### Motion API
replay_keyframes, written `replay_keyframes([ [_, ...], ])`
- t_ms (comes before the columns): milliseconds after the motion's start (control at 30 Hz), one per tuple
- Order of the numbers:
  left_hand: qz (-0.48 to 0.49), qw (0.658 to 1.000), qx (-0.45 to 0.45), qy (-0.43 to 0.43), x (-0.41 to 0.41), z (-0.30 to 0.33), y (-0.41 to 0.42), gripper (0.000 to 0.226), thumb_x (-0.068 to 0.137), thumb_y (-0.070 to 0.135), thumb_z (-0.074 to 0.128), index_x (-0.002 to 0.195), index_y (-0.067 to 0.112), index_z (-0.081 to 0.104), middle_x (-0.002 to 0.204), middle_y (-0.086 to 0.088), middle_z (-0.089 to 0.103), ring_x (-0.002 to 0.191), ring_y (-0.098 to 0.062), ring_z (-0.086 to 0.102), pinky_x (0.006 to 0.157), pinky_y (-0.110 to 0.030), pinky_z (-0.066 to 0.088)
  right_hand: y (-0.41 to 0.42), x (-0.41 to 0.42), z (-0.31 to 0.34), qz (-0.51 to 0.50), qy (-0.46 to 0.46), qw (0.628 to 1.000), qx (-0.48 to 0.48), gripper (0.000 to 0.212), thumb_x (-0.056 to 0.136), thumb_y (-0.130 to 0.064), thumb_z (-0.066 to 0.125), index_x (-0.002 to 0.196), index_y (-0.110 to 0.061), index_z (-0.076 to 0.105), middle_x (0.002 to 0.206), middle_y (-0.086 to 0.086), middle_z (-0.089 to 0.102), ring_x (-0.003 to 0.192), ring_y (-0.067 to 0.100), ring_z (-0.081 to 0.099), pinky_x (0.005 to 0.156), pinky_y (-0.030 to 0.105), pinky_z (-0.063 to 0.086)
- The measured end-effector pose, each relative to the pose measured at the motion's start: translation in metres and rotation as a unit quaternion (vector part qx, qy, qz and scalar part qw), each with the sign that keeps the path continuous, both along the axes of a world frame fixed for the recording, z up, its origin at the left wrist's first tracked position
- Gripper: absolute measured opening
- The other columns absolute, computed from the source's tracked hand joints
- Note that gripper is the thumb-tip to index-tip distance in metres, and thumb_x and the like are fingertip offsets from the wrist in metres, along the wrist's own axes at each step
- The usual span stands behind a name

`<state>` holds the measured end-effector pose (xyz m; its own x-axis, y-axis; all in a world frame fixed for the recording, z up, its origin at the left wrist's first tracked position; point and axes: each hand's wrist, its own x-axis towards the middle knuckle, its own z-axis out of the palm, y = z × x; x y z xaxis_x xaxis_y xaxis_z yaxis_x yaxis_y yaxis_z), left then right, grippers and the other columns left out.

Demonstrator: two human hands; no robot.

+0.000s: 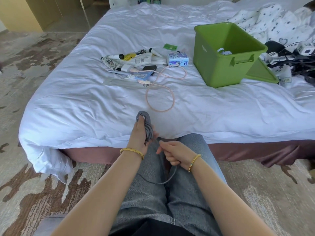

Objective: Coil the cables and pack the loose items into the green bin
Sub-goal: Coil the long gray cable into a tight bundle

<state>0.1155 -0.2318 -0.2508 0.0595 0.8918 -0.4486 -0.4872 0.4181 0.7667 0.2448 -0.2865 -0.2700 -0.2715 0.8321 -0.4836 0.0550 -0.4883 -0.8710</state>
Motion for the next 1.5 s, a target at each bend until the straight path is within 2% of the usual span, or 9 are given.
replay_keyframes([
  [433,-0.029,0.957,0.063,0.282,-0.013,-0.015,0.007,0.028,0.098,0.034,0.039,0.088,0.012,0.052,0.067,-0.008,0.047,0.057,-0.023,0.046,0.058,-0.037,0.042,0.000,0.006,0.015,0.099,-0.055,0.993,0.015,0.023,0.098,-0.024,0.043,0.102,-0.012,0.062,0.043,-0.015,0.026,0.036,0.002,0.020,0.035,0.013,0.025],
  [533,-0.017,0.932,0.083,0.351,-0.017,-0.014,0.010,0.042,0.097,0.037,0.039,0.107,-0.002,0.053,0.090,-0.027,0.057,0.086,-0.039,0.058,0.080,-0.049,0.048,0.001,0.013,0.019,0.098,-0.060,0.993,0.029,0.022,0.096,-0.023,0.046,0.084,-0.015,0.063,0.042,-0.014,0.026,0.034,0.002,0.022,0.058,0.022,0.055],
  [733,-0.001,0.897,0.097,0.430,-0.030,-0.009,0.024,0.039,0.099,0.032,0.037,0.107,-0.003,0.052,0.110,-0.023,0.058,0.105,-0.035,0.055,0.085,-0.038,0.044,-0.006,0.020,0.018,0.005,0.042,0.998,0.038,0.033,0.094,-0.024,0.051,0.062,-0.013,0.050,0.040,-0.008,0.037,0.039,0.008,0.042,0.093,0.040,0.051],
  [800,-0.009,0.889,0.092,0.448,-0.034,-0.009,0.025,0.040,0.099,0.032,0.036,0.105,-0.005,0.052,0.112,-0.027,0.058,0.104,-0.037,0.055,0.086,-0.040,0.044,-0.009,0.019,0.019,-0.009,0.086,0.995,0.039,0.035,0.091,-0.028,0.052,0.059,-0.014,0.049,0.040,-0.006,0.036,0.038,0.008,0.038,0.071,0.031,0.058],
  [900,-0.012,0.879,0.097,0.467,-0.035,-0.008,0.025,0.043,0.099,0.032,0.037,0.105,-0.008,0.052,0.109,-0.028,0.058,0.101,-0.038,0.055,0.082,-0.040,0.043,-0.008,0.020,0.023,-0.053,0.112,0.992,0.030,0.036,0.092,-0.031,0.049,0.063,-0.011,0.054,0.036,-0.009,0.030,0.030,0.002,0.022,0.032,0.010,0.022],
  [1233,-0.219,0.869,0.099,0.433,-0.019,-0.012,0.009,0.035,0.098,0.035,0.037,0.078,0.010,0.051,0.071,-0.011,0.053,0.080,-0.024,0.051,0.082,-0.041,0.048,0.007,0.019,0.030,-0.244,0.073,0.956,0.144,0.012,0.090,-0.004,0.053,0.088,-0.013,0.060,0.051,-0.005,0.052,0.038,0.002,0.034,0.034,0.011,0.022],
  [1333,-0.305,0.834,0.109,0.447,-0.014,-0.010,0.002,0.045,0.098,0.045,0.030,0.103,0.013,0.061,0.100,-0.007,0.064,0.102,-0.021,0.056,0.095,-0.033,0.043,0.009,0.017,0.035,-0.213,0.054,0.962,0.162,0.016,0.091,-0.004,0.052,0.085,-0.017,0.059,0.059,0.000,0.056,0.041,0.002,0.037,0.035,0.011,0.025],
  [1400,-0.341,0.845,0.128,0.392,-0.012,-0.006,-0.005,0.048,0.097,0.051,0.025,0.126,0.023,0.052,0.125,0.013,0.054,0.117,-0.001,0.048,0.107,-0.018,0.030,0.012,0.016,0.038,-0.180,0.042,0.968,0.171,0.018,0.093,-0.005,0.048,0.086,-0.017,0.057,0.059,0.000,0.057,0.041,0.002,0.037,0.036,0.011,0.025],
  [1500,-0.415,0.819,0.170,0.358,-0.011,-0.005,-0.011,0.020,0.096,0.047,0.037,0.113,0.043,0.047,0.104,0.038,0.050,0.093,0.025,0.048,0.078,0.009,0.030,0.015,0.014,0.041,-0.128,-0.009,0.974,0.186,0.019,0.097,-0.008,0.042,0.087,-0.022,0.052,0.060,0.001,0.054,0.040,0.000,0.036,0.038,0.011,0.025],
])
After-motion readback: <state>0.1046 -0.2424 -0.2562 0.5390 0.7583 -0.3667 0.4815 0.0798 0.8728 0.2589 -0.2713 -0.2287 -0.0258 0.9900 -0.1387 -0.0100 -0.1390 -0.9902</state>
